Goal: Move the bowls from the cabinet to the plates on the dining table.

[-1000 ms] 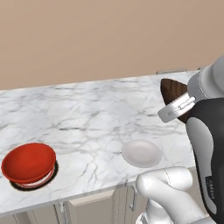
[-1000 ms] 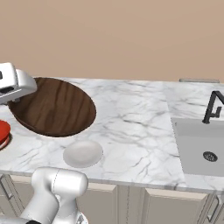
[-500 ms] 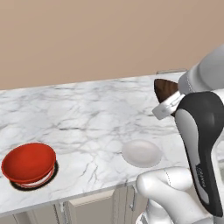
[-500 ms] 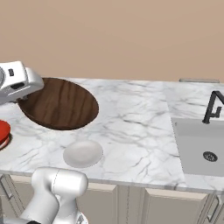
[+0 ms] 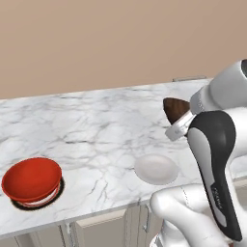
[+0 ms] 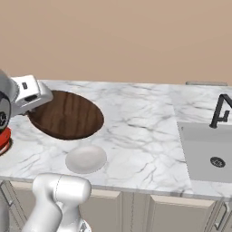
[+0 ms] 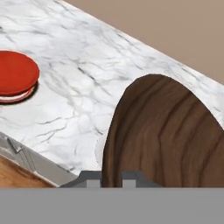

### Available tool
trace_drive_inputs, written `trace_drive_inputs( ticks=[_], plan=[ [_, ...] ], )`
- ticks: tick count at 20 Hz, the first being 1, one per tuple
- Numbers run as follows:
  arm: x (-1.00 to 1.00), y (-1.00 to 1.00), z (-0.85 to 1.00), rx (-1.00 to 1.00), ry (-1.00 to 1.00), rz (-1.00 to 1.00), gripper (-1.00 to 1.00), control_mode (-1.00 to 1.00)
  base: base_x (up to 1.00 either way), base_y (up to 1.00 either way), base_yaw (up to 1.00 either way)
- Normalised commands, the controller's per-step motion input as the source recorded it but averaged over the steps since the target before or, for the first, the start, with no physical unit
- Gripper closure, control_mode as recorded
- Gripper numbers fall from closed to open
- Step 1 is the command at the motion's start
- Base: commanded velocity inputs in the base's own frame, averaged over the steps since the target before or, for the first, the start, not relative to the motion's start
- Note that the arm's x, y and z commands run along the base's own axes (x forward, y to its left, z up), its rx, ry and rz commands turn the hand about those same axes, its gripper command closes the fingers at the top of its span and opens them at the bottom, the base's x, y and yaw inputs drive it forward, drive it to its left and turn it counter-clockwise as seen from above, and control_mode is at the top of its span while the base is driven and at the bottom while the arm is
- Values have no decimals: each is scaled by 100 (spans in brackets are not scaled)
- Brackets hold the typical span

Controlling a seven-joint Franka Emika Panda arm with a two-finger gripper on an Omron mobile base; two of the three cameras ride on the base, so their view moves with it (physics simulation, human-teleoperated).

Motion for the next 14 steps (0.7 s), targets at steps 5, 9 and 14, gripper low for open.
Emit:
trace_drive_inputs(
  ticks=[5,9,14],
  plan=[
    [40,1,-68,-1,3,1,100,-100,0,0,0],
    [49,12,-29,-7,0,0,100,-100,0,0,0],
    [20,37,-25,-7,8,0,100,-100,0,0,0]
  ],
)
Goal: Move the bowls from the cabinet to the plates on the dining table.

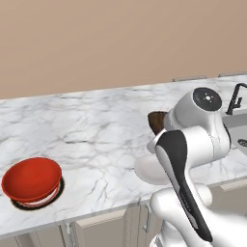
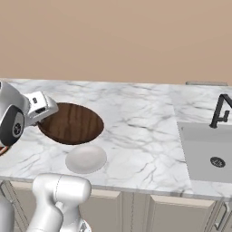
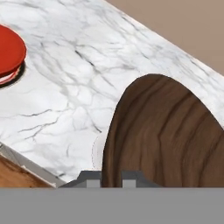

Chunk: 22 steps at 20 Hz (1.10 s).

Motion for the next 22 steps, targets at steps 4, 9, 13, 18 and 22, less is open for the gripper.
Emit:
trace_drive_inputs(
  ticks=[4,9,13,18,22],
  plan=[
    [0,35,-18,0,18,0,100,-100,0,0,0],
    [14,1,-23,0,21,0,100,-100,0,0,0],
    [22,0,-56,-1,13,0,100,-100,0,0,0],
    [15,0,-50,-7,1,0,100,-100,0,0,0],
    [3,0,-45,-7,-3,0,100,-100,0,0,0]
  ],
)
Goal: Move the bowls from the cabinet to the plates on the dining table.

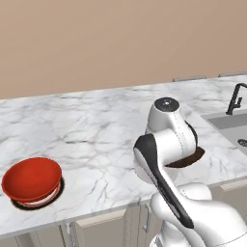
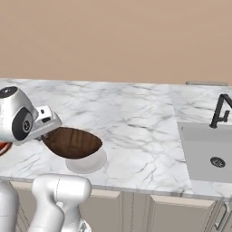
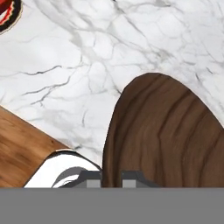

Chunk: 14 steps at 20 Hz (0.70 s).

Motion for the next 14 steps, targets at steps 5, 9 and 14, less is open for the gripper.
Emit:
trace_drive_inputs(
  ticks=[5,9,14],
  plan=[
    [7,0,-37,-1,-1,0,100,-100,0,0,0],
    [45,0,-1,0,0,0,100,-100,0,0,0],
    [32,0,-18,0,0,0,100,-100,0,0,0]
  ],
)
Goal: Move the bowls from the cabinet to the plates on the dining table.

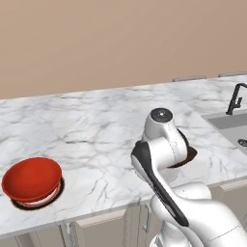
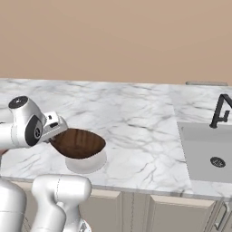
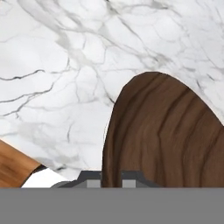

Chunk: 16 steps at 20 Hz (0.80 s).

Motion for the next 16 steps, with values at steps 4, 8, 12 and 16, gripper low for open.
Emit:
trace_drive_inputs(
  ticks=[4,8,12,16],
  plan=[
    [14,0,-46,0,0,0,100,-100,0,0,0],
    [8,0,-46,0,0,0,100,-100,0,0,0],
    [7,0,-33,-3,0,0,100,-100,0,0,0],
    [8,0,-10,-10,-3,0,100,-100,0,0,0]
  ],
)
